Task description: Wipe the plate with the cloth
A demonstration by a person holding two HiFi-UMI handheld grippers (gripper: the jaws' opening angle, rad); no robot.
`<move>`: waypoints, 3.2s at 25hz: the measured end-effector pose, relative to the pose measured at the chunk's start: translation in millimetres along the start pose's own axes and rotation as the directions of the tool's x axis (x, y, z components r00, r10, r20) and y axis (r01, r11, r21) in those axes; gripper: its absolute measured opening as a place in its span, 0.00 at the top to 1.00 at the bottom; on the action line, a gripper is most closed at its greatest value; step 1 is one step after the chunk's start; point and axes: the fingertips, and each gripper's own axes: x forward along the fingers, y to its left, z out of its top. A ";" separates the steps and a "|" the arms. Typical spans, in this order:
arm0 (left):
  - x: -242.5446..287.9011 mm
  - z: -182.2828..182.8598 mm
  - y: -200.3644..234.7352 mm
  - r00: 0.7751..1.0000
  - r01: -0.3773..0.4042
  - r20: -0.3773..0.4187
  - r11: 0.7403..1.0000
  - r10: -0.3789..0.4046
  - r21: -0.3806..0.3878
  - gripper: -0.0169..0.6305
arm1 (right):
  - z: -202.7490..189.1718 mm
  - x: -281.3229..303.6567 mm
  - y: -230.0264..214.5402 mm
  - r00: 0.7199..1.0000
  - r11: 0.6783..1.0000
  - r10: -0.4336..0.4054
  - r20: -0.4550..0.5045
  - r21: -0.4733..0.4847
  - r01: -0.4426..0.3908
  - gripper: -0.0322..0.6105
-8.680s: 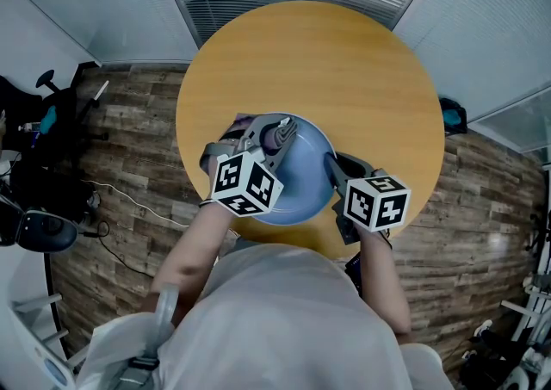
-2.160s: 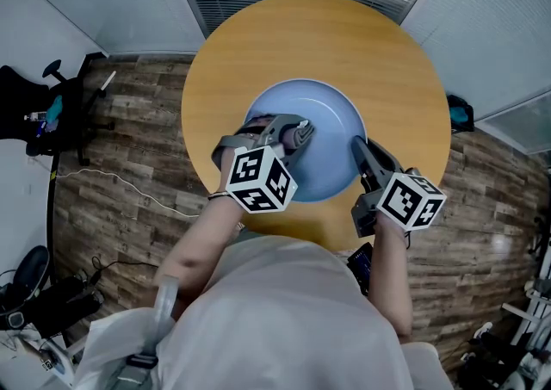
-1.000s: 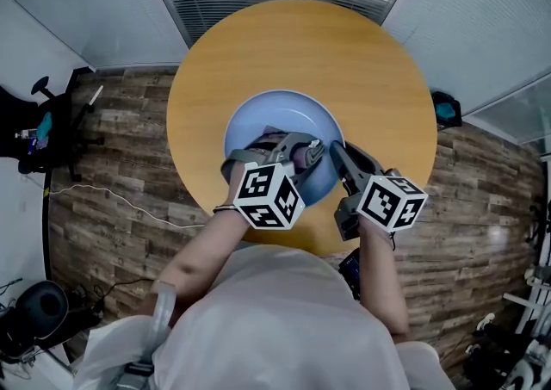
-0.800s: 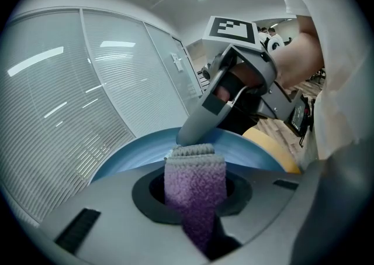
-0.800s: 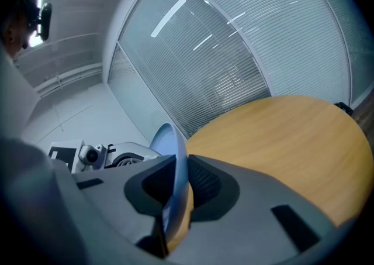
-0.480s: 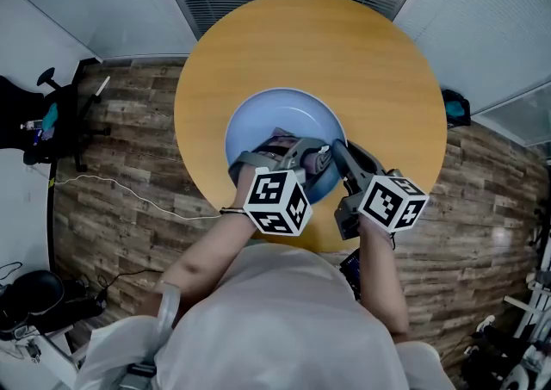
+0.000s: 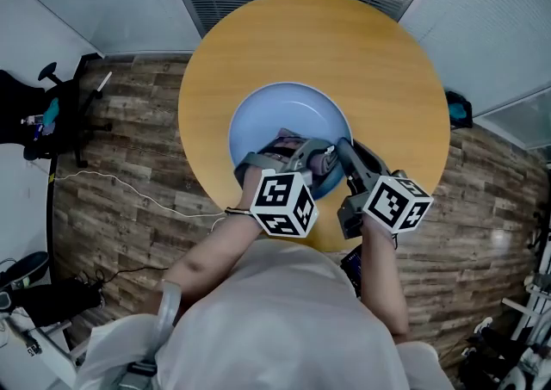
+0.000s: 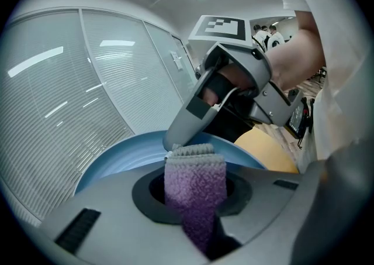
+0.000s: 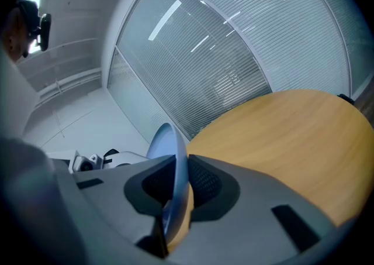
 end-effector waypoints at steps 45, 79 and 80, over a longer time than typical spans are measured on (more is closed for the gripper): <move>-21.8 -17.2 15.4 0.994 0.023 0.113 0.994 -0.011 -0.108 0.85 | 15.0 -20.1 -4.8 0.996 0.999 -0.038 0.082 0.025 0.036 0.85; -13.2 15.1 -9.7 0.984 0.102 0.156 0.993 -0.090 -0.066 0.85 | 20.3 -21.8 3.5 0.994 0.999 0.006 0.105 0.051 -0.011 0.84; -13.6 13.9 -7.9 0.984 0.096 0.154 0.993 -0.084 -0.072 0.85 | 21.1 -22.3 2.9 0.994 0.999 0.005 0.105 0.052 -0.010 0.84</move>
